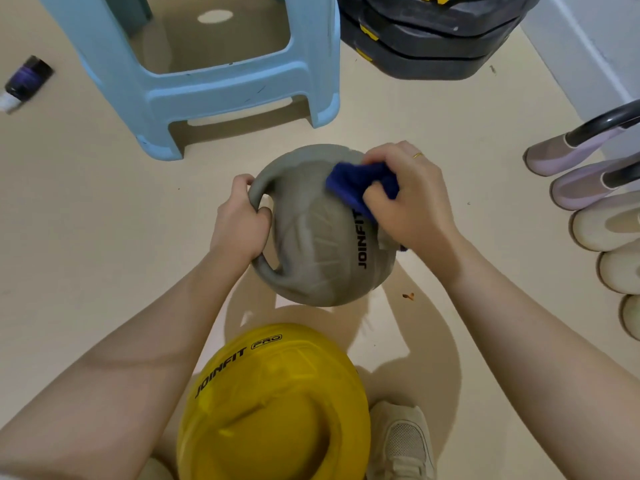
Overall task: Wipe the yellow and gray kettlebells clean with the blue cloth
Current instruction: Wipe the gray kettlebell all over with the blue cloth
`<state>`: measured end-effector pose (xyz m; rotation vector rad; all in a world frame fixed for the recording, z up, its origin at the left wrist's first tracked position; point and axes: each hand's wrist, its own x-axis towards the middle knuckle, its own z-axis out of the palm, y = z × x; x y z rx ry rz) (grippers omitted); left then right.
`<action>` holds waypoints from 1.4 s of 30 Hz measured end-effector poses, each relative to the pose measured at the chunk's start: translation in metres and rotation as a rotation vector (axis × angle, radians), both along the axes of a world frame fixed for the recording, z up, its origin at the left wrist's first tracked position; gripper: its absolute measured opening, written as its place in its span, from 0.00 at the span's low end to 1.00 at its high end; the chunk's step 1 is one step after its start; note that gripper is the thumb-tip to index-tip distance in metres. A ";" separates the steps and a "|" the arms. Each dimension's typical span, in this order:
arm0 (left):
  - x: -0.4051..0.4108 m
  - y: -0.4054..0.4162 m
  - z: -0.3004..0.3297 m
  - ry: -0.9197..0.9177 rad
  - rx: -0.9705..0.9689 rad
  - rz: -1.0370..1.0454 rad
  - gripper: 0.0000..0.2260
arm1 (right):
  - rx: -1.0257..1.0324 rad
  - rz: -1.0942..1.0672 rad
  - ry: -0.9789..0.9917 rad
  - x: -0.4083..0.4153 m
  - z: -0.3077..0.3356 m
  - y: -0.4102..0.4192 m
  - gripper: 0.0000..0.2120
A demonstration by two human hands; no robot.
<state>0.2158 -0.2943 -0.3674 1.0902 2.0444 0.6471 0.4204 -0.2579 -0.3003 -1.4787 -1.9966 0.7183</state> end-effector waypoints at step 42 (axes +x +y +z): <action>-0.036 -0.002 -0.023 -0.171 -0.298 0.148 0.18 | -0.095 -0.397 0.266 -0.041 -0.022 -0.024 0.12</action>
